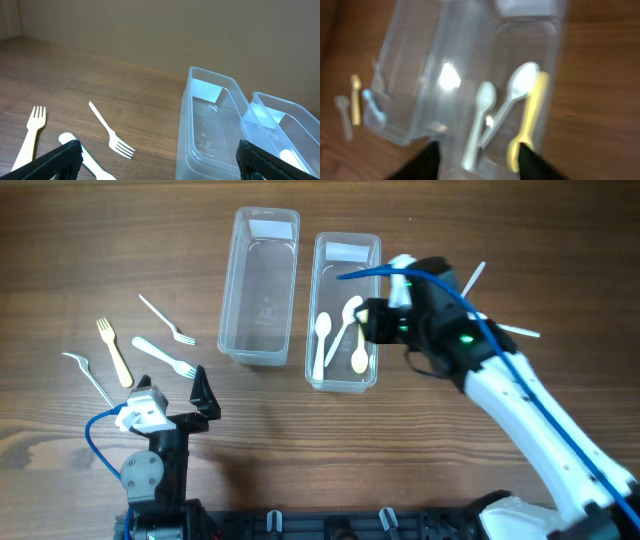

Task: Pack container

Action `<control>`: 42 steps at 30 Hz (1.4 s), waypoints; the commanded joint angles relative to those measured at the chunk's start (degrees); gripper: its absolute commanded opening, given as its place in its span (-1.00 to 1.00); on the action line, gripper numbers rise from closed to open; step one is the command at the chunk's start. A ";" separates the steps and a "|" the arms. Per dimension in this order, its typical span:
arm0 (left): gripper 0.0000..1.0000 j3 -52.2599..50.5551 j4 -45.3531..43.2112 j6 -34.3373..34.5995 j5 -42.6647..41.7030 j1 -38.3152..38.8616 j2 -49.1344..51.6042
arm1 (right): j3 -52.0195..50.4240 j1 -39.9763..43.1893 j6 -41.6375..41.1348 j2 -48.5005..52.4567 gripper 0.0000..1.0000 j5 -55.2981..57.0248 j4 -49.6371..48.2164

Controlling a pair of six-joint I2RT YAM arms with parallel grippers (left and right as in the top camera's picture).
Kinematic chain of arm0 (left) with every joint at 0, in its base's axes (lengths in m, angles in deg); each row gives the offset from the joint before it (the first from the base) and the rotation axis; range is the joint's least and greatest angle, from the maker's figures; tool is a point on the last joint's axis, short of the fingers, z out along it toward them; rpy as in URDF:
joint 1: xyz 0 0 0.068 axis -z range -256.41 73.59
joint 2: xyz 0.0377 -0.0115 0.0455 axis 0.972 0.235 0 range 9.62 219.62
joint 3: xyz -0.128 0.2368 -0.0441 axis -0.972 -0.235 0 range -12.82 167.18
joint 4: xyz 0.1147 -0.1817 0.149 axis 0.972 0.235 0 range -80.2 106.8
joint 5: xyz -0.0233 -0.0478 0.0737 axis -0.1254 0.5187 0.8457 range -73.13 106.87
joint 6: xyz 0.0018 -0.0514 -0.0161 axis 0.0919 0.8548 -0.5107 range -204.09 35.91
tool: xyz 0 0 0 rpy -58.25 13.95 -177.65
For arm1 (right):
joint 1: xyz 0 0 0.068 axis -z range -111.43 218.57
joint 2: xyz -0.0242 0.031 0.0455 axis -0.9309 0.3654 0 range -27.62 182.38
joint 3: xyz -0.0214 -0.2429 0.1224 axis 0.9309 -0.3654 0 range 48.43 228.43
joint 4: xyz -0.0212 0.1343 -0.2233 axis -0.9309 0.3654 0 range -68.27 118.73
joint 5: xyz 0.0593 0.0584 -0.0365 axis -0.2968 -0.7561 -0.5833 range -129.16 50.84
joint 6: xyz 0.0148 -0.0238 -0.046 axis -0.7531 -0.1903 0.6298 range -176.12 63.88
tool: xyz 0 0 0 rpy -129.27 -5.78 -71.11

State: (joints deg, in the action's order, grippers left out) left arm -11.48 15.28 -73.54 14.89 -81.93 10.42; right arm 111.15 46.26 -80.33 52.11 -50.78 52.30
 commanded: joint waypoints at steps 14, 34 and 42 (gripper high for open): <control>0.99 -0.44 -0.11 -1.14 -0.07 0.15 -0.42 | 1.38 30.58 -5.51 -4.94 0.96 19.37 9.92; 1.00 -0.44 -0.11 -1.14 -0.07 0.15 -0.42 | 1.33 30.64 -17.22 25.57 0.99 11.52 -16.85; 0.99 -0.44 -0.11 -1.14 -0.07 0.15 -0.42 | 1.31 30.51 -17.77 29.73 0.99 6.78 -18.47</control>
State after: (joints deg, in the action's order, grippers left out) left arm -11.48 15.28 -73.54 14.89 -81.93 10.42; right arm 111.91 76.67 -98.34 80.67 -41.60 32.13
